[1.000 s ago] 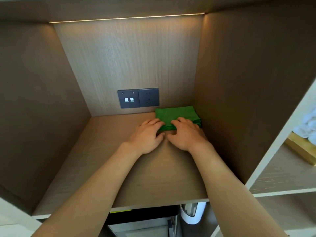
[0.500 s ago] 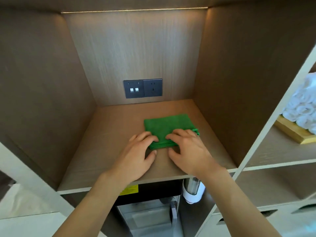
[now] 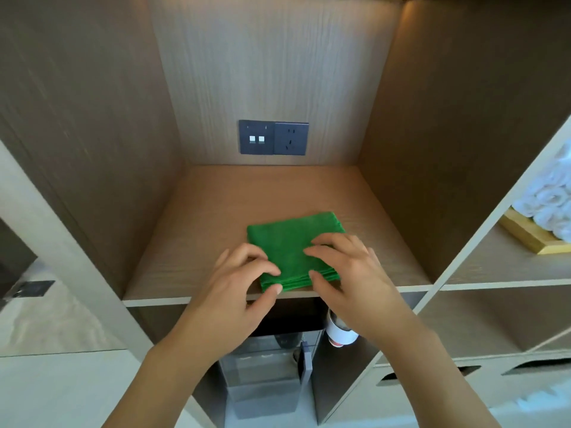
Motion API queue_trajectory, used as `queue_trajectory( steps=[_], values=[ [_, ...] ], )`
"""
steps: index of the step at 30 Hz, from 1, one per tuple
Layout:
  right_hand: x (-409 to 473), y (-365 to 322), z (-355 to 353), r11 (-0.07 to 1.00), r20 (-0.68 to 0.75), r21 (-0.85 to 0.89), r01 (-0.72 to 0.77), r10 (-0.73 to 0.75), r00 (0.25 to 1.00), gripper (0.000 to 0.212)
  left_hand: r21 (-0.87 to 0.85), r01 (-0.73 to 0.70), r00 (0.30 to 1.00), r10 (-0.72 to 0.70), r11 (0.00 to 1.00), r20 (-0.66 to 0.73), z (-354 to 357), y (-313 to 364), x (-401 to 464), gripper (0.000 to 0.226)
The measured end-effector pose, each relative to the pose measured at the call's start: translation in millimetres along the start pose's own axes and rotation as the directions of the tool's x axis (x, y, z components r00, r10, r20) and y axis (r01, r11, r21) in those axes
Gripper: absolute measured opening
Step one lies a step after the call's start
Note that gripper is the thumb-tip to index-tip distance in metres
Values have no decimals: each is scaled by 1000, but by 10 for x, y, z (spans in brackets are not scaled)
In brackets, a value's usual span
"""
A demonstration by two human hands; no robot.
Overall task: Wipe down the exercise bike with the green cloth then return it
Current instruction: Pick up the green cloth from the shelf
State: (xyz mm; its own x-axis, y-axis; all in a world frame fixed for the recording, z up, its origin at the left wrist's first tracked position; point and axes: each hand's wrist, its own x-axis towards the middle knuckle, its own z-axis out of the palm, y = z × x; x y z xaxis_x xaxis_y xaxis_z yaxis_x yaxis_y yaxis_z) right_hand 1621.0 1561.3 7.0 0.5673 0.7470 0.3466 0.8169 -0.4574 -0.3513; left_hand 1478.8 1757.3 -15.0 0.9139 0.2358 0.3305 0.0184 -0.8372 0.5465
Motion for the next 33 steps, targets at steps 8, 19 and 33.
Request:
queue_trajectory(
  steps=[8,19,33],
  values=[
    [519,170,-163,996,86,51,77,-81,993,44,37,113,993,-113,993,16,-7,125,401,50],
    [259,432,208,981,207,70,180,-190,960,63,27,166,986,-165,986,-31,203,169,108,52],
    [376,412,161,927,352,70,369,-369,860,58,-68,254,939,-263,965,-223,357,306,-174,57]
  ],
)
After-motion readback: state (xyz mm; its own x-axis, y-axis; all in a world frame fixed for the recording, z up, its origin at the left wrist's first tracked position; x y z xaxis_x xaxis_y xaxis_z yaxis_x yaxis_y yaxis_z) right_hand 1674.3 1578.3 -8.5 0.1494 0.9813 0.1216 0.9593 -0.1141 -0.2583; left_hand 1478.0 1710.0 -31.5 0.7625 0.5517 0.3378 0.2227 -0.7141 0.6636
